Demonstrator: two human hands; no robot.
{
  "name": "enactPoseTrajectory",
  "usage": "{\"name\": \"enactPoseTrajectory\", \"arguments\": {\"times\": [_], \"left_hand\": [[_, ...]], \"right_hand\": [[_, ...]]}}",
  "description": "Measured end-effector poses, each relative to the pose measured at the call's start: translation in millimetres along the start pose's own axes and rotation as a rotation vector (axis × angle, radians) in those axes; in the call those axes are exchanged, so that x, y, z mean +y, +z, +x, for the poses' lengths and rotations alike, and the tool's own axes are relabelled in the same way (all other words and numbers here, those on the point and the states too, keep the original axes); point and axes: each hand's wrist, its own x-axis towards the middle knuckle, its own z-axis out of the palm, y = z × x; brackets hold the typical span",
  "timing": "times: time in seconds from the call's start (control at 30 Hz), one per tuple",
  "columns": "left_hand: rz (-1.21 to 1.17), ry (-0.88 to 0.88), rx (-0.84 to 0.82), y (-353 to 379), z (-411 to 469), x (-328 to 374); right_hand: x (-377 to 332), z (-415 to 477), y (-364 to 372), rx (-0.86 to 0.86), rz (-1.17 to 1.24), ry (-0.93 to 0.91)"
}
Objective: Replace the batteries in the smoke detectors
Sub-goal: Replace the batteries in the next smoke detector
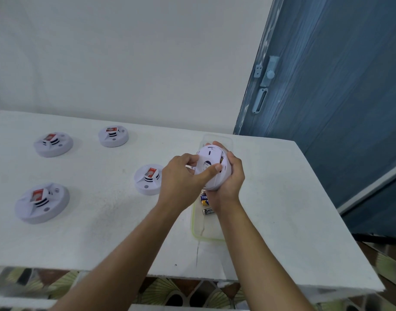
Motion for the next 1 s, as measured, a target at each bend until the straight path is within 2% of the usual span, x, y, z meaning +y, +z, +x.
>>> {"name": "enactPoseTrajectory", "arguments": {"times": [0.23,0.73,0.83,1.0], "left_hand": [[0.008,0.053,-0.059,-4.9,4.7,-0.4],[-0.026,0.157,0.001,0.4,-1.7,-8.7],[-0.036,0.131,0.028,1.9,-2.3,-9.7],[-0.107,0.023,0.088,0.2,0.4,-1.7]], "right_hand": [[0.2,0.5,-0.2,-0.041,0.032,0.020],[6.1,7.0,-2.6,-0.058,0.031,0.048],[6.8,5.7,-3.2,-0.074,0.003,0.042],[6.3,3.8,-1.9,-0.122,-0.108,-0.081]]}}
